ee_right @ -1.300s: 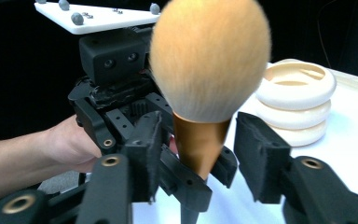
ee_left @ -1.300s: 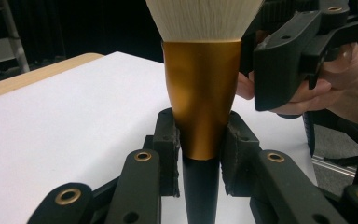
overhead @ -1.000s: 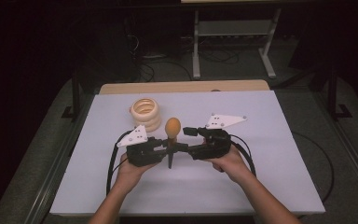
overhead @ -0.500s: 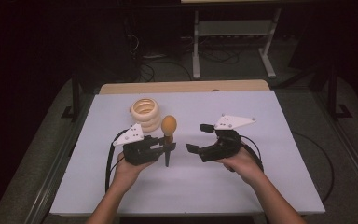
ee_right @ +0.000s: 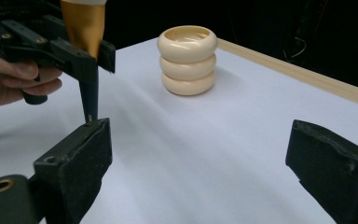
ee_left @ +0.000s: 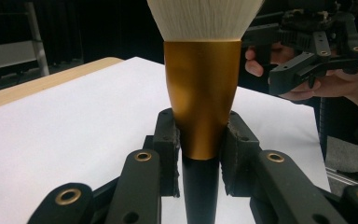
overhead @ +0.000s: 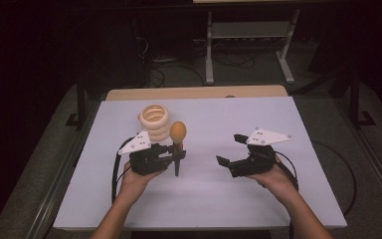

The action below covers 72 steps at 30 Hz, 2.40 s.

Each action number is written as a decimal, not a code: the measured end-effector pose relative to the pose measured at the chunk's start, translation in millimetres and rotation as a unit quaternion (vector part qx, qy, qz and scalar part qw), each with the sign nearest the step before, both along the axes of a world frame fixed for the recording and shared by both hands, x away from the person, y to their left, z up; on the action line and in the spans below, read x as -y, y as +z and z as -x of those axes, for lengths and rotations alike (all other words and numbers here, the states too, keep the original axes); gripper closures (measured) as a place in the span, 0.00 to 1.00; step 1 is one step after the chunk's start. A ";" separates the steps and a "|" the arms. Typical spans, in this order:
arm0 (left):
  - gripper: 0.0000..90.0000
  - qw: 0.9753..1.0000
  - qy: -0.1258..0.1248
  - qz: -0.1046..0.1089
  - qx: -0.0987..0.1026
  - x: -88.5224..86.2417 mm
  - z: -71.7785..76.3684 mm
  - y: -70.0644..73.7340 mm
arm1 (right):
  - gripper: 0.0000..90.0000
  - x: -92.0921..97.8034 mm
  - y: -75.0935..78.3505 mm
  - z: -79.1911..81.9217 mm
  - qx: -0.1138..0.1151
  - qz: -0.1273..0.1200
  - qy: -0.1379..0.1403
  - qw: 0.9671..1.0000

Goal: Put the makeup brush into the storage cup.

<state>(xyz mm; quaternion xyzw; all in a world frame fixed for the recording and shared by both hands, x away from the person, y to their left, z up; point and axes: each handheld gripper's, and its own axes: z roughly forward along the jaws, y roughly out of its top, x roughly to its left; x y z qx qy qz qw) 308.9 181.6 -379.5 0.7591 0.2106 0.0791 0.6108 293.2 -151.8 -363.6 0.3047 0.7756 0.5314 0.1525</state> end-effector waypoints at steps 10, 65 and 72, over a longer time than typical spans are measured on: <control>0.79 1.000 0.010 -0.005 0.004 -4.7 -4.5 -0.2 | 0.07 30.6 -8.7 11.2 0.002 0.001 -0.035 0.999; 0.79 0.998 0.044 0.023 0.023 -38.2 -53.5 24.3 | 0.07 86.0 -48.1 38.9 -0.017 -0.001 -0.108 0.994; 0.79 0.997 0.058 0.021 0.037 -43.2 -62.2 33.1 | 0.07 85.7 -49.0 38.9 -0.020 0.000 -0.108 0.994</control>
